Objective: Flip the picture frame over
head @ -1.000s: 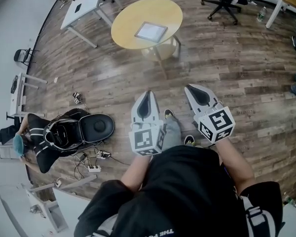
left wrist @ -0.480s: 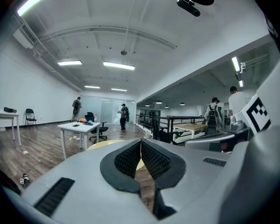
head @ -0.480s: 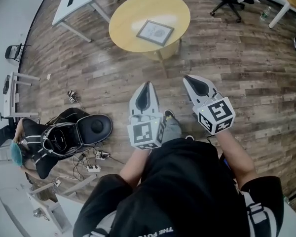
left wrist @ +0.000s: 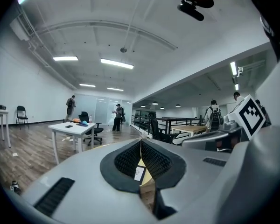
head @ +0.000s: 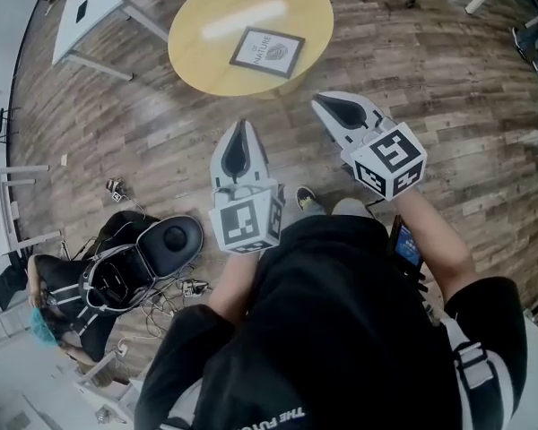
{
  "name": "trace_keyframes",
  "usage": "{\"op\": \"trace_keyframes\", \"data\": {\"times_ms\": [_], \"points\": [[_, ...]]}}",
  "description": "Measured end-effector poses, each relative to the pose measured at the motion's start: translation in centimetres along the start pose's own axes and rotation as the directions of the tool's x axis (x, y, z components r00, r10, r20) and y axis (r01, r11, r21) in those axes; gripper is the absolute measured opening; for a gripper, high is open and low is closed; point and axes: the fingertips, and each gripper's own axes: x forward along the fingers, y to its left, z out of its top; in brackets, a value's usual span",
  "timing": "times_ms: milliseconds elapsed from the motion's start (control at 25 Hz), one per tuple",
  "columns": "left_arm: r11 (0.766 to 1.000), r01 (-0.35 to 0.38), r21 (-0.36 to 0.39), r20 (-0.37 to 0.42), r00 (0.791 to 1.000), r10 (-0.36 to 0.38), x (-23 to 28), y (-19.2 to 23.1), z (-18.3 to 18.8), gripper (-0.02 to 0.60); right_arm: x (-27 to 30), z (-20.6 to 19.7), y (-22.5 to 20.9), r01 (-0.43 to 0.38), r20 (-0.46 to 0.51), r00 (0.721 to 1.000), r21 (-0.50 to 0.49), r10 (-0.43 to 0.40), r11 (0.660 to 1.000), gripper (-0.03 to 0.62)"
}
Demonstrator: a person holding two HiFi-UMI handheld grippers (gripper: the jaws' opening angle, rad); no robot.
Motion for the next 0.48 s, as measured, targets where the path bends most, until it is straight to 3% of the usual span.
{"op": "trace_keyframes", "data": {"times_ms": [200,480], "points": [[1.000,0.013,0.011,-0.001,1.000,-0.013,3.3,2.8,0.0,0.023,3.0,1.0,-1.4,-0.013,0.002,1.000,-0.031,0.013,0.999,0.020],[1.000,0.027,-0.006,-0.006,1.000,-0.027,6.8,3.1,-0.4,0.023,5.3,0.6,-3.5,-0.022,-0.027,0.999,-0.051,0.021,0.998,0.020]]}}
